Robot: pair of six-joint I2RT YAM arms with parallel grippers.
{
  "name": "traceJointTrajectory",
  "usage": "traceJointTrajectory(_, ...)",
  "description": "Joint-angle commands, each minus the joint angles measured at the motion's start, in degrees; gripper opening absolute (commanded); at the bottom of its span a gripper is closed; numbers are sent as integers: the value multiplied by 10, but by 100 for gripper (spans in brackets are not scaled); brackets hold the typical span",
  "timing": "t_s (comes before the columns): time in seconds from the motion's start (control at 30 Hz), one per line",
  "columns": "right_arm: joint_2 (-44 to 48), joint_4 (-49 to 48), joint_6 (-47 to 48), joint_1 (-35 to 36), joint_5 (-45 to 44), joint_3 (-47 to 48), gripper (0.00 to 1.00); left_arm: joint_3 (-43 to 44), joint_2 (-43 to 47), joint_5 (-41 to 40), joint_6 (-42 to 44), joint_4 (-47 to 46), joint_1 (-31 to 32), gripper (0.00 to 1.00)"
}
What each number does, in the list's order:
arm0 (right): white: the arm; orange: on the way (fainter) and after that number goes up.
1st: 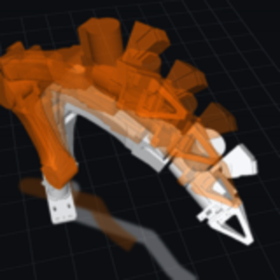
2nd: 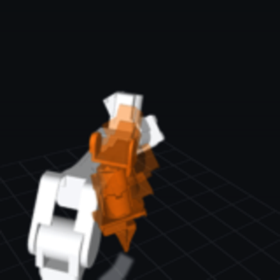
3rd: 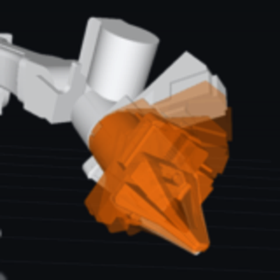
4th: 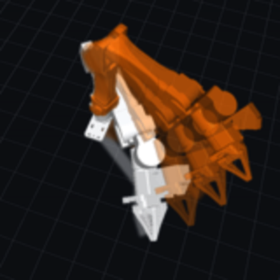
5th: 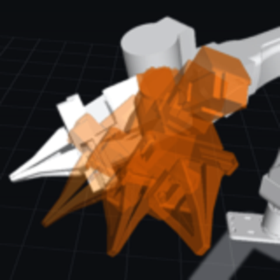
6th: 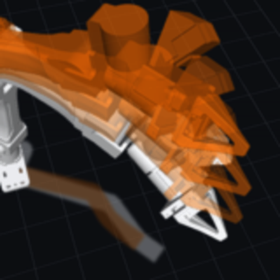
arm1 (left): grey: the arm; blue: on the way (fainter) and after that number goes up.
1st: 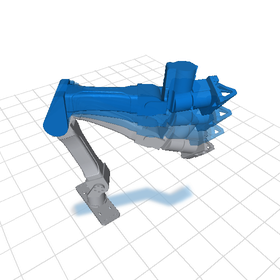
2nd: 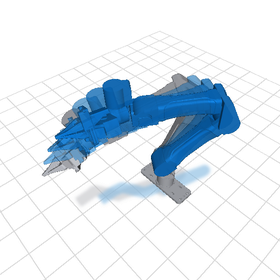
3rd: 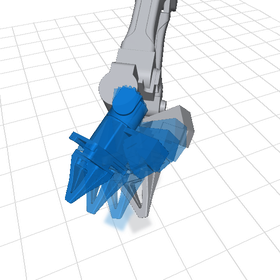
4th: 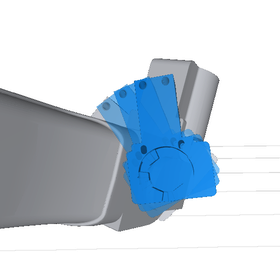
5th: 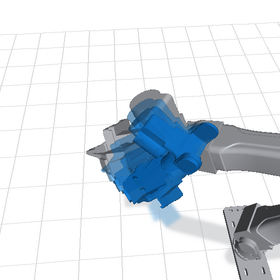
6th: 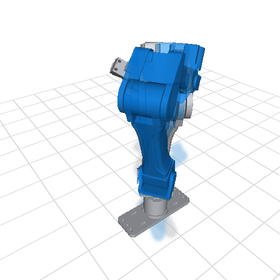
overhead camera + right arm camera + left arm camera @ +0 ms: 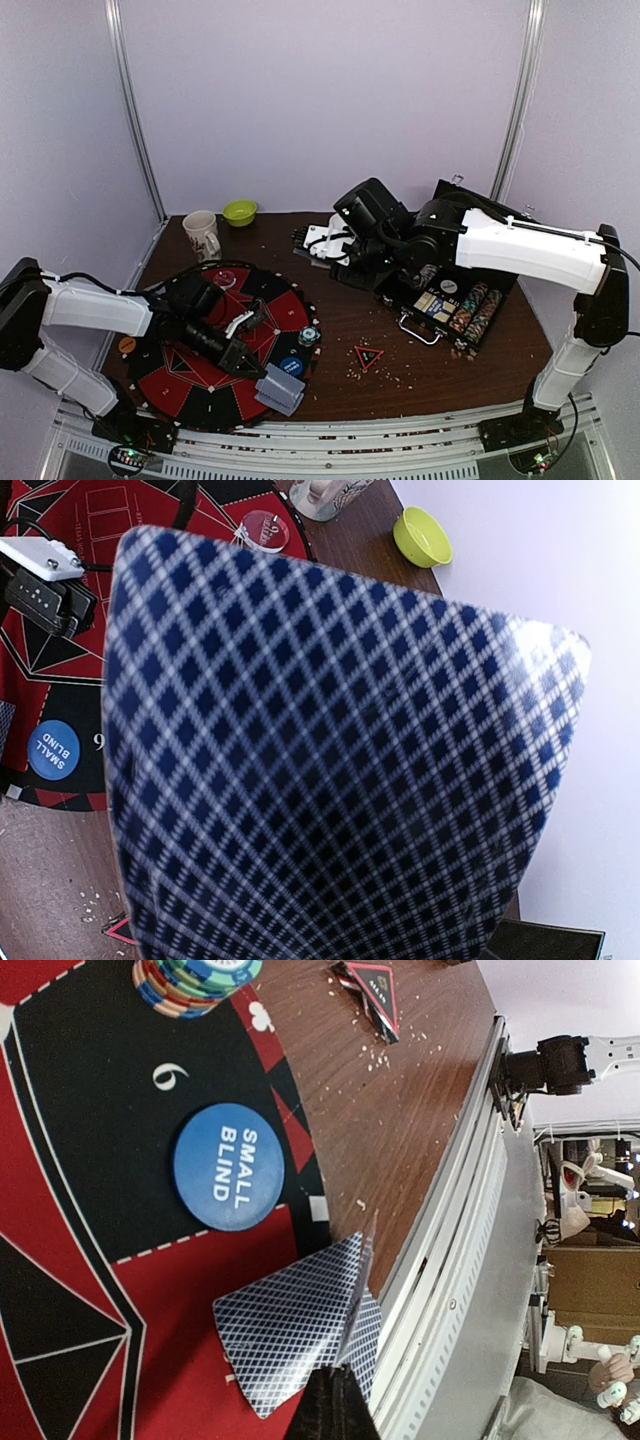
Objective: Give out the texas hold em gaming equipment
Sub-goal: Distribute the poker card in the small blind area.
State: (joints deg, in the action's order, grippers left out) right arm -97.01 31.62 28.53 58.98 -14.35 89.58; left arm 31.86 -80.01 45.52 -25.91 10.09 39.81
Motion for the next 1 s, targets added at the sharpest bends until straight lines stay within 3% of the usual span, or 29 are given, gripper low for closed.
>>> traceJointTrajectory(0.0,15,0,-3,-2,-7,-5,48,-25,2,19,-14,-53,1,0)
traceJointTrajectory(0.67,17,2,-1,-3,-7,-5,47,-20,-35,5,11,-44,0,0)
traceJointTrajectory(0.83,17,4,-1,-3,-6,-4,47,-3,-28,-14,34,-12,0,32)
traceJointTrajectory(0.97,18,5,-2,-3,-5,-3,47,21,-16,-52,47,22,-1,41)
